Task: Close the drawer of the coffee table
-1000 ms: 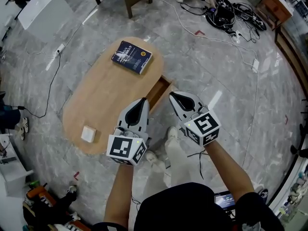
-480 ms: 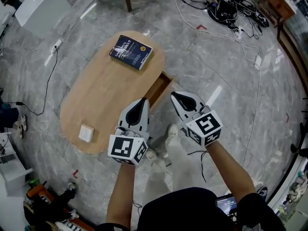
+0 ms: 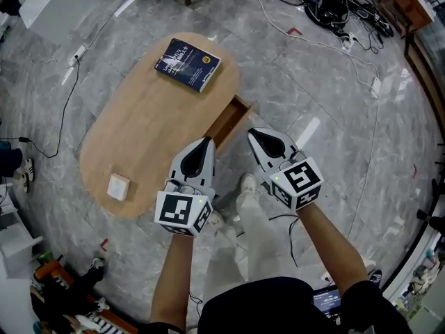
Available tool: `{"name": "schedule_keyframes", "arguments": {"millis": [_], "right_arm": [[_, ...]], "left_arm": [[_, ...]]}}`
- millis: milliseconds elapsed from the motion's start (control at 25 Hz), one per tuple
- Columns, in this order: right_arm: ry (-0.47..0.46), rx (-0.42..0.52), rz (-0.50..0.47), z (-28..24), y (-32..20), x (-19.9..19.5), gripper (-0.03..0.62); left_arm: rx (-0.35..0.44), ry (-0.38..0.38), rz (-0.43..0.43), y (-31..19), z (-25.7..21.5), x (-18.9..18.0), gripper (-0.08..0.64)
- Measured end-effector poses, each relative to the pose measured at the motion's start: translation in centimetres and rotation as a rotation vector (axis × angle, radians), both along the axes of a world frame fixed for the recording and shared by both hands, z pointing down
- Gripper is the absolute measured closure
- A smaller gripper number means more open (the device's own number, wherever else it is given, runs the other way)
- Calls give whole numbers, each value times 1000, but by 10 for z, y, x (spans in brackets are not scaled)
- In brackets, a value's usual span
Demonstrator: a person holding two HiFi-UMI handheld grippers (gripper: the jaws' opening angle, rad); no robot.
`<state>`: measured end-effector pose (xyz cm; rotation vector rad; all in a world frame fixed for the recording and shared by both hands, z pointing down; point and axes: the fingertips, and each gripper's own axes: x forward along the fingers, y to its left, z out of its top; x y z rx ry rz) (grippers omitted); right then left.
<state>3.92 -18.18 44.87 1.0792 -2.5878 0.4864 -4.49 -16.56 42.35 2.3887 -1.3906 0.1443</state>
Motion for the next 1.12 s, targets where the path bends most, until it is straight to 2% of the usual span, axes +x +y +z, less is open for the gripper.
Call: {"name": "schedule_keyframes", "arguments": {"millis": [480,1120], "right_arm": [[-6,-31,17,41,-4,0,580],[-7,-91,34,94,-5,-1,580]], "left_arm": [[-59,-10,1,9,50,2,561],[-98,-15,16,7,97,5,561]]}}
